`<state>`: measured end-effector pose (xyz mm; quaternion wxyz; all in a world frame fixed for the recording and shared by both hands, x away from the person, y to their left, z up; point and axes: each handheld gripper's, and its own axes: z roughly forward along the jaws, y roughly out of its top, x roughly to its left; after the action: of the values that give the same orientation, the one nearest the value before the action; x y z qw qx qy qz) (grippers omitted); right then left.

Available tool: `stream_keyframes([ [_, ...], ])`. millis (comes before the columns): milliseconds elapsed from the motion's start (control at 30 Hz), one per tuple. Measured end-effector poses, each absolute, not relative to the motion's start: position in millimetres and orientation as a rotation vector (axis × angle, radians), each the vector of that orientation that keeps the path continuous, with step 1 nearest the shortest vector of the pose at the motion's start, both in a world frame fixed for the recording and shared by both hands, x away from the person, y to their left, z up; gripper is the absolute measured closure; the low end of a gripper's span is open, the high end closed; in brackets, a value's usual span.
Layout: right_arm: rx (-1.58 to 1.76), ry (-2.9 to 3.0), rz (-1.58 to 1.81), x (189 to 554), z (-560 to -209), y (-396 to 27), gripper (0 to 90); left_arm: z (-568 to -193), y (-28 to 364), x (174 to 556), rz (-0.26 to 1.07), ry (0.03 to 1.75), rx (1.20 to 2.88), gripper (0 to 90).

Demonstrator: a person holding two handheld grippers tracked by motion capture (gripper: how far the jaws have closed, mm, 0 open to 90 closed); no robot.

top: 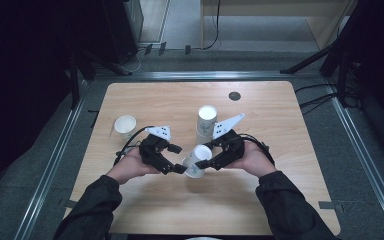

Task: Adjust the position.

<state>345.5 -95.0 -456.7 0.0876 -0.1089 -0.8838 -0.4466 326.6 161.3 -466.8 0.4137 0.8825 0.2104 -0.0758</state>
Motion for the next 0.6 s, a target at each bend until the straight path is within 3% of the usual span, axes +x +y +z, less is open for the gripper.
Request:
stream_keyframes([
  [600,-0.318,-2.587,-1.347,344,-457,-89,35.1,-477,146,324,-0.216,0.473,2.228,15.5],
])
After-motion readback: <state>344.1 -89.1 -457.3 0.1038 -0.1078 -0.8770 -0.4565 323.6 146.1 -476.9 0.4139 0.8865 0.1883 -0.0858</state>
